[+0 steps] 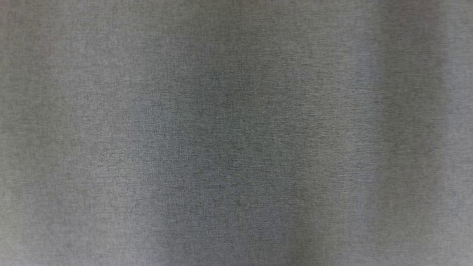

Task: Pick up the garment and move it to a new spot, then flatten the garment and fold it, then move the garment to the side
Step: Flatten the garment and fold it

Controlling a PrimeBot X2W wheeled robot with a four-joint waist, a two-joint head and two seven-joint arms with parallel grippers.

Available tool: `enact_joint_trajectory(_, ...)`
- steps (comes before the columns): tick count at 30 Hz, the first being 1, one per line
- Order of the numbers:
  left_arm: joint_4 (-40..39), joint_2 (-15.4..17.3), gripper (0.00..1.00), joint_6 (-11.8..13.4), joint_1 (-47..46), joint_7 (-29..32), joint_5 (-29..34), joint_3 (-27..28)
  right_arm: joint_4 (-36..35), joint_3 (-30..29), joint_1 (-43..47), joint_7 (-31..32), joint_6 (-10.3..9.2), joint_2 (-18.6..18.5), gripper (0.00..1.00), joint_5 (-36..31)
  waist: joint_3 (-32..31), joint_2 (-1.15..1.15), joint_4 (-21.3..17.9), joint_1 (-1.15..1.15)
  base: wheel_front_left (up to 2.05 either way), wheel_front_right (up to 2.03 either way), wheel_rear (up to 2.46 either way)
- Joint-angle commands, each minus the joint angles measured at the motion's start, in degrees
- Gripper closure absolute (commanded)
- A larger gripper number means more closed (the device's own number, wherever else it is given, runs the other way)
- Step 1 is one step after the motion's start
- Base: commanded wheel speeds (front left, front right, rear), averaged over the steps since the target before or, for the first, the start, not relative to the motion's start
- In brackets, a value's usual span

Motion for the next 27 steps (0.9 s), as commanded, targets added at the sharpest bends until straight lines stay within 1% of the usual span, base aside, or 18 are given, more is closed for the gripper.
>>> enact_joint_trajectory(1, 0.2, 0.3, 1.0, 0.1, 0.7, -0.4, -0.5, -0.3, 0.3, 0.5, -0.2, -0.2, -0.14, 0.6, 1.0, 0.0, 0.3, -0.01, 0.4, -0.01, 0.0, 0.0, 0.0)
enact_joint_trajectory(3, 0.5, 0.6, 1.0, 0.1, 1.4, -1.5, -2.2, -0.7, 0.6, 1.3, 0.3, -0.5, -0.14, 0.7, 1.0, 0.4, 0.5, -0.01, 0.7, -0.01, 0.0, 0.0, 0.0)
enact_joint_trajectory(5, 0.7, 0.5, 1.0, 0.1, 2.5, -2.8, -4.4, 0.0, 0.3, 2.3, 1.6, -0.6, -0.14, 0.9, 1.0, 1.2, 0.4, -0.01, 0.8, -0.01, 0.0, 0.0, 0.0)
enact_joint_trajectory(7, -0.5, 0.1, 1.0, 0.1, 4.6, -3.2, -6.1, -1.0, -0.6, 3.3, 2.9, -1.0, -0.14, 0.3, 1.0, 2.1, 0.0, -0.01, 1.2, -0.01, 0.0, 0.0, 0.0)
enact_joint_trajectory(10, -3.2, 1.5, 1.0, 0.1, 8.6, -4.5, -8.1, -1.9, -2.6, 5.0, 6.4, -0.8, -0.14, -0.2, 1.0, 4.5, -1.2, -0.01, 1.3, -0.01, 0.0, 0.0, 0.0)
enact_joint_trajectory(13, -6.4, 2.3, 1.0, 0.1, 14.3, -6.2, -11.0, -0.8, -5.2, 6.2, 12.2, -1.2, -0.14, -0.9, 1.0, 7.9, -3.3, -0.01, 1.3, -0.01, 0.0, 0.0, 0.0)
enact_joint_trajectory(18, -12.7, 3.3, 1.0, 0.3, 27.7, -7.6, -12.4, 0.7, -11.3, 8.1, 26.2, -2.5, -0.14, -2.3, 1.0, 13.7, -7.5, -0.01, 1.0, -0.01, 0.0, 0.0, 0.0)
enact_joint_trajectory(22, -20.6, 3.3, 1.0, 2.7, 40.7, -7.7, -11.4, 4.2, -18.2, 8.9, 39.1, -3.4, -0.13, -3.8, 1.0, 18.1, -10.9, -0.01, 1.1, -0.01, 0.0, 0.0, 0.0)
enact_joint_trajectory(27, -32.5, 4.4, 1.0, 7.1, 59.1, -7.7, -9.6, 11.0, -27.0, 9.9, 55.6, -4.4, -0.14, -5.6, 1.0, 21.3, -15.2, -0.01, 0.5, -0.01, 0.0, 0.0, 0.0)
